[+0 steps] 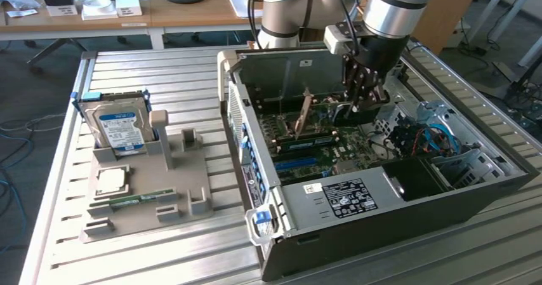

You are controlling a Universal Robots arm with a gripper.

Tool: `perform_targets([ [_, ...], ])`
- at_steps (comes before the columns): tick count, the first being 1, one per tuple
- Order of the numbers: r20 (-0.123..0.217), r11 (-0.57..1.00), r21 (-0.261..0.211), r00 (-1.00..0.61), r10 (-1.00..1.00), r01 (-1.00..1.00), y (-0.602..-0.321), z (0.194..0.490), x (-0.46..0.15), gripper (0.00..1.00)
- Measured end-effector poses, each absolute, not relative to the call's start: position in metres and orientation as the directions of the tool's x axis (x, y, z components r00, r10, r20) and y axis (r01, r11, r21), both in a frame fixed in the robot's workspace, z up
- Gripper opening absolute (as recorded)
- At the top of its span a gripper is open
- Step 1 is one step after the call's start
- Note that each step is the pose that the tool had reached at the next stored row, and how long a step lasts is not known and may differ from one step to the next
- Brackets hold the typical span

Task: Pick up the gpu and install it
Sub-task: 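Insert the gpu into the slot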

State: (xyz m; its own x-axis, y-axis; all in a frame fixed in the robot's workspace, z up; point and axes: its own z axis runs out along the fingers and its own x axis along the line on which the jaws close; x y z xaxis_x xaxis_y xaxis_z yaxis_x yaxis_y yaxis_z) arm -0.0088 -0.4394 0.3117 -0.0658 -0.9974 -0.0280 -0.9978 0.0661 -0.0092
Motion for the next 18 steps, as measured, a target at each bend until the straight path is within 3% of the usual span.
perform_targets([
  [18,-0.021,0.014,-0.012,-0.014,-1.0,-1.0,-0.4396,0.3089,-0.0088,0.27],
])
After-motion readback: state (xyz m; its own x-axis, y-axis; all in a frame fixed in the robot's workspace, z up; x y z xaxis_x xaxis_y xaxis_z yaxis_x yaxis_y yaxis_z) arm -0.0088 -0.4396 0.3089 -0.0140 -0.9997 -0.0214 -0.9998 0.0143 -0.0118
